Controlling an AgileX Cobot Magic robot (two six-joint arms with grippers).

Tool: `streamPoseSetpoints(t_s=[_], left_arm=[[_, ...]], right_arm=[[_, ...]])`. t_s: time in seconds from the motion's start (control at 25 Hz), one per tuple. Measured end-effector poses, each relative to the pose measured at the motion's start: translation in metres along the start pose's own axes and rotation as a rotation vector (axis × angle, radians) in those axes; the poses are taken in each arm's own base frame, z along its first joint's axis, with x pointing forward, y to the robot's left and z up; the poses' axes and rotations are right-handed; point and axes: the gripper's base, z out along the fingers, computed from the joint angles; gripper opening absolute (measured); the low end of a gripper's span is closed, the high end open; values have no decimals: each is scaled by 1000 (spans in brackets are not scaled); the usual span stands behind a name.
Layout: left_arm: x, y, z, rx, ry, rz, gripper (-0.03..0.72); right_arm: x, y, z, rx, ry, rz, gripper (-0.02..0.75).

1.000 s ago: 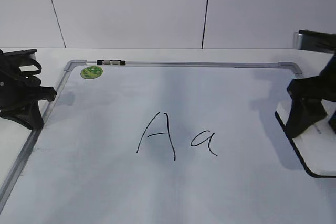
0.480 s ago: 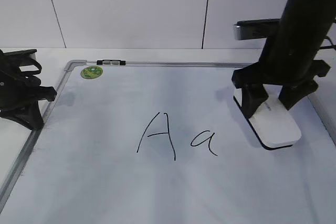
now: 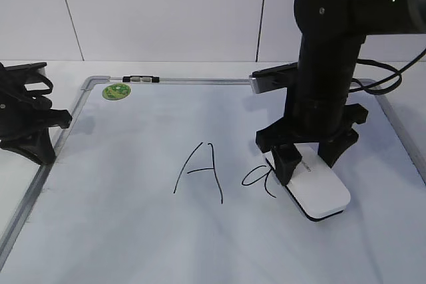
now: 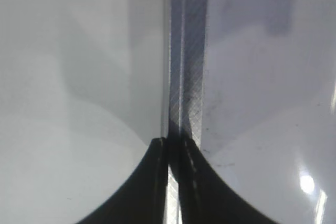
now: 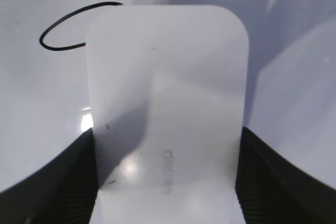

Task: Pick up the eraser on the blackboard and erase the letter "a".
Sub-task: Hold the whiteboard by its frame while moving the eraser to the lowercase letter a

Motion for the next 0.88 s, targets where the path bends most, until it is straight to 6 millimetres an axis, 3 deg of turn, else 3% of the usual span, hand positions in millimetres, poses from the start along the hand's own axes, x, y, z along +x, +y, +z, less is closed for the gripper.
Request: streamPoseSetpoints(t_s=[0.48, 0.88], left_arm=[[0, 0, 0, 0, 0, 0, 25], [0, 0, 0, 0, 0, 0, 25]], right_arm=[[-7, 2, 5, -7, -45, 1, 541], [-14, 3, 24, -9, -19, 2, 541]])
